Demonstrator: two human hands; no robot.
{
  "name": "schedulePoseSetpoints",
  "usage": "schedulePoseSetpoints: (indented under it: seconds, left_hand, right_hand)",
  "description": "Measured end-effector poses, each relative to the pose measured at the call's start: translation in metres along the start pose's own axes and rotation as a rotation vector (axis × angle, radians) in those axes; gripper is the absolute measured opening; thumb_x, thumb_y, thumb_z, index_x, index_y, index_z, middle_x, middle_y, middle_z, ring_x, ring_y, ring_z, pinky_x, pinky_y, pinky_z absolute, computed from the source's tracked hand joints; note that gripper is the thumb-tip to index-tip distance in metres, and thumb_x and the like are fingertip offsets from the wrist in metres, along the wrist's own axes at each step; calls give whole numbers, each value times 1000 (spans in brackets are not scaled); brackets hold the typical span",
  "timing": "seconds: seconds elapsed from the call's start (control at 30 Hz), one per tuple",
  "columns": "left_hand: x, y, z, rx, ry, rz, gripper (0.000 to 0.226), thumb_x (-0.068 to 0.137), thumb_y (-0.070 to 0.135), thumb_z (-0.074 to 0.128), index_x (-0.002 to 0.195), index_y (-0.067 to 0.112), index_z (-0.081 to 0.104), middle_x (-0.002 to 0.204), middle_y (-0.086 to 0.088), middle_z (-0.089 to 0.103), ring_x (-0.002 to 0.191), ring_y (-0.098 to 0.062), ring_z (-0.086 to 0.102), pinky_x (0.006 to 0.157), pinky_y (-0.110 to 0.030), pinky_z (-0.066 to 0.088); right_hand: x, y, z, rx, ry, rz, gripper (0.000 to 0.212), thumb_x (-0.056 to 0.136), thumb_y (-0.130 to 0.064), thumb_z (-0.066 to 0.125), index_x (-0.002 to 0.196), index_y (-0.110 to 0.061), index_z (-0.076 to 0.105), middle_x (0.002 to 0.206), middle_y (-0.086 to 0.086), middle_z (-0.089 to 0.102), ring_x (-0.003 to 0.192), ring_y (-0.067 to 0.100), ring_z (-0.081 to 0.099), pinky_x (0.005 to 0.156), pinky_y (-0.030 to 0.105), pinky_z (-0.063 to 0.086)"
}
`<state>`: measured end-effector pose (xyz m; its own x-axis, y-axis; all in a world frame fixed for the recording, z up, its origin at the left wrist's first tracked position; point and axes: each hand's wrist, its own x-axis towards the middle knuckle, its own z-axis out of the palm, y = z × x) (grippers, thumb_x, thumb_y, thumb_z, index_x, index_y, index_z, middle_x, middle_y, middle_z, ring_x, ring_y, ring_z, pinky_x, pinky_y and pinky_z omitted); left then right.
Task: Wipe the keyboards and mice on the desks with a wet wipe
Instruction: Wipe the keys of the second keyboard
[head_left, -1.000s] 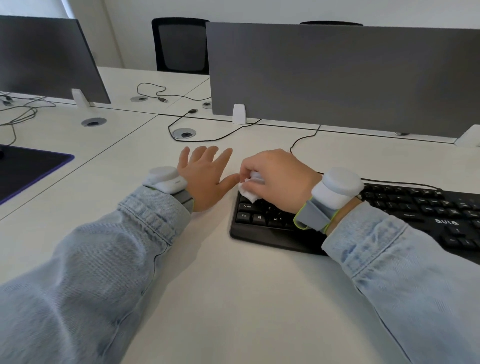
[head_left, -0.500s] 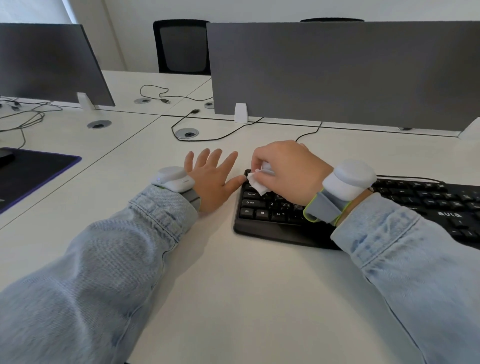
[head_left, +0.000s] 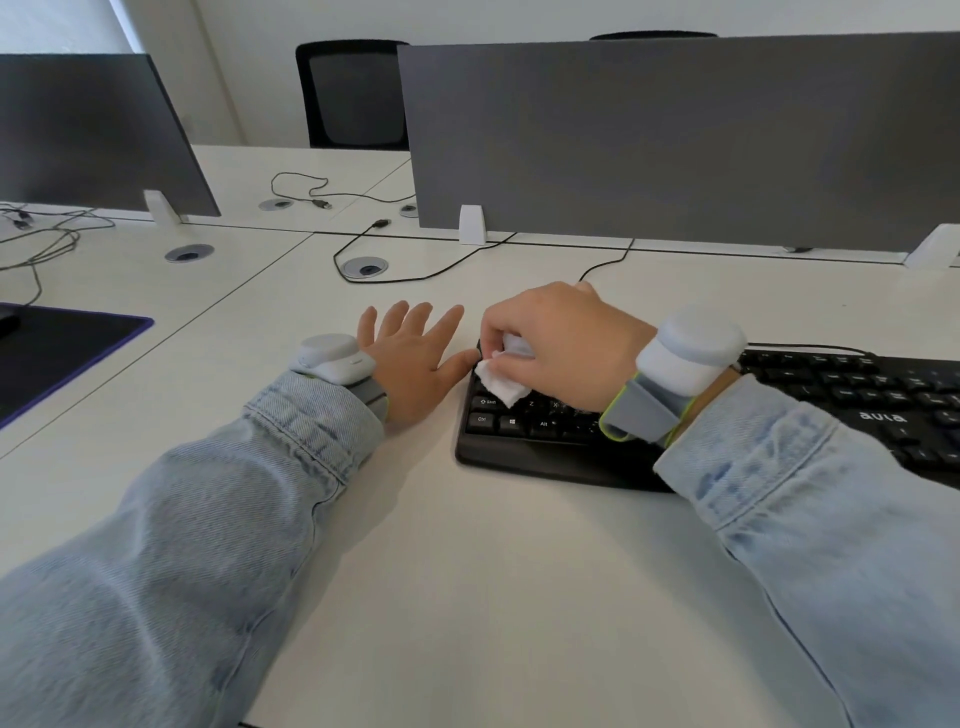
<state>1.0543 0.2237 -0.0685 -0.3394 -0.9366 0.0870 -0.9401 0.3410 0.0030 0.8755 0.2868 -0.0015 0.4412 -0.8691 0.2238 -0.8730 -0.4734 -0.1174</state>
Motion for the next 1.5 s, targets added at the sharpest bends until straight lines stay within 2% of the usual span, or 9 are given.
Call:
schedulePoseSetpoints:
  seconds: [0.2, 0.3, 0.43, 0.57, 0.73, 0.9, 1.1, 1.37, 1.5]
  left_hand:
    - [1, 0, 5, 6, 4, -32, 68, 99, 68, 14, 159, 37, 12, 166, -4, 20, 153, -31, 8, 122, -53, -5]
    - [-1, 0, 5, -4, 34, -38, 82, 89, 76, 3, 158, 37, 19, 163, -4, 26, 152, -32, 14, 123, -53, -3]
    - [-1, 1, 2, 6, 15, -28, 66, 100, 64, 19, 159, 35, 16, 164, -4, 24, 152, -31, 13, 123, -53, -3]
    - [-1, 1, -8, -1, 6, 4, 72, 98, 69, 17, 160, 32, 15, 164, -5, 22, 152, -30, 12, 123, -53, -2]
    - [-2, 4, -13, -49, 49, 73, 70, 100, 65, 24, 160, 28, 17, 163, -5, 25, 151, -31, 14, 123, -54, -1]
    - [-3, 8, -12, -87, 79, 116, 100, 73, 76, -1, 159, 29, 21, 161, -4, 29, 149, -30, 18, 123, -53, 4]
    - [-3, 9, -11, -125, 51, 158, 85, 86, 69, 11, 160, 29, 16, 163, -5, 24, 151, -30, 13, 123, -52, 0]
    - [-4, 10, -11, -146, 45, 186, 93, 79, 76, 4, 160, 30, 15, 164, -4, 23, 151, -29, 12, 123, -51, -1]
    - [-5, 11, -11, -140, 43, 193, 97, 76, 77, 1, 160, 30, 15, 163, -4, 24, 151, -29, 13, 123, -51, 0]
  right_hand:
    - [-8, 11, -6, -38, -95, 65, 9, 91, -37, 56, 86, -31, 61, 70, -18, 47, 80, 10, 45, 87, 37, 34]
    - [-14, 23, -18, -71, -73, 106, 8, 91, -34, 55, 88, -30, 62, 71, -18, 47, 83, 11, 46, 86, 36, 36]
    - [-14, 17, -10, -29, -16, 79, 8, 92, -36, 53, 89, -31, 60, 70, -18, 46, 79, 9, 43, 94, 41, 37]
    - [-15, 12, -5, -33, -98, 49, 12, 93, -35, 53, 91, -28, 63, 68, -17, 44, 79, 10, 43, 97, 42, 36]
    - [-20, 28, -16, -48, -48, 75, 11, 93, -32, 53, 92, -27, 62, 71, -19, 44, 83, 11, 45, 85, 35, 38]
    - [-20, 20, -3, -7, -67, 29, 12, 92, -35, 53, 92, -27, 63, 70, -18, 47, 78, 10, 46, 80, 32, 34]
    - [-28, 38, -17, 9, -144, 56, 13, 88, -34, 59, 88, -24, 68, 70, -16, 52, 67, -1, 47, 57, 18, 32]
    - [-26, 31, -8, -31, -90, 57, 12, 92, -33, 55, 92, -23, 63, 70, -19, 44, 76, 9, 45, 69, 27, 36]
    - [-28, 30, -10, 5, -118, 16, 10, 91, -32, 58, 90, -24, 64, 69, -19, 44, 66, 0, 42, 58, 19, 30]
